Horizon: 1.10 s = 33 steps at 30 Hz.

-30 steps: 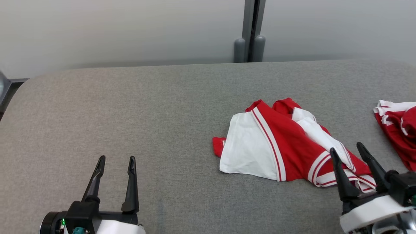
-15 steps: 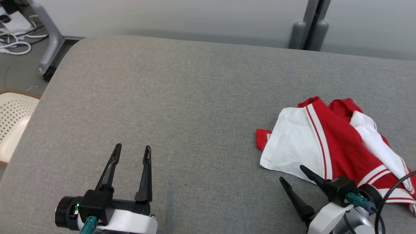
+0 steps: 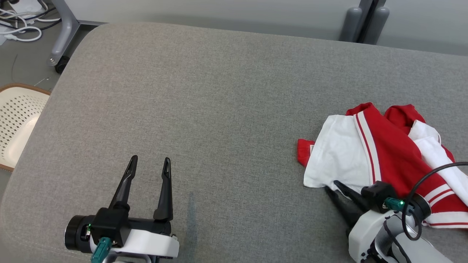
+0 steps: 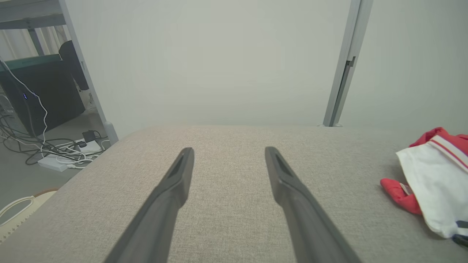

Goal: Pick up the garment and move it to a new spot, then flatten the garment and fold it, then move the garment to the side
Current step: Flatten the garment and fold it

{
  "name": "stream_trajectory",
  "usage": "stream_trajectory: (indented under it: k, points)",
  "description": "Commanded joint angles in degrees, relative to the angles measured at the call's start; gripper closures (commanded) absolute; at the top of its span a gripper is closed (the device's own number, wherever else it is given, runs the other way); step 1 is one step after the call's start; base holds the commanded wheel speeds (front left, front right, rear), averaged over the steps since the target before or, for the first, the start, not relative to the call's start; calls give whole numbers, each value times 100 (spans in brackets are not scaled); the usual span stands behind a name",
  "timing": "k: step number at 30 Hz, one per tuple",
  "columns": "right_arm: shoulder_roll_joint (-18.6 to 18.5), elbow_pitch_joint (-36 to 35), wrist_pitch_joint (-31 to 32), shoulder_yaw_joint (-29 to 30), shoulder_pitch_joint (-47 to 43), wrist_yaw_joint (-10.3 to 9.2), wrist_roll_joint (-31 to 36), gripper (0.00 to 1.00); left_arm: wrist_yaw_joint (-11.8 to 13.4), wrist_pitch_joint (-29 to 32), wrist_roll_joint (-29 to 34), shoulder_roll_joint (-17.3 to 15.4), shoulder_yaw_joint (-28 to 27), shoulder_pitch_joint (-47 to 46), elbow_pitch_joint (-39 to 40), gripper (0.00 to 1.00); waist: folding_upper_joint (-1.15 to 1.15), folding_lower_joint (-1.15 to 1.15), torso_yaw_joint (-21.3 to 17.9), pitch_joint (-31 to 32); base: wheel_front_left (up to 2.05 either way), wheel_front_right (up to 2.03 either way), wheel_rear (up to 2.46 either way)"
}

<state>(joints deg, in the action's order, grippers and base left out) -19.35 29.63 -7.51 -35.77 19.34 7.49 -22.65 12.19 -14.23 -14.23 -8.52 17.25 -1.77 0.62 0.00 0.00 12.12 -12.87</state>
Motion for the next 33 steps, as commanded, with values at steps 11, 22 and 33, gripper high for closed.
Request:
stream_trajectory:
  k: [11, 22, 33]
  points:
    - [-102, -877, -503, 203, 293, 1, -27, 100, 51, -81, -49, -38, -152, -62, -16, 0, 0, 0, -318, 89, 0, 0, 0]
    - [-2, -3045, -301, 2259, -467, 1, 501, 100, 57, -90, -33, -132, -247, -29, 49, 0, 0, 0, -849, 156, 0, 0, 0]
    - [767, -3600, 252, 4023, -2362, 1, 723, 100, 84, -75, -46, -219, -253, -77, 105, 0, 0, 0, -1083, 46, 0, 0, 0]
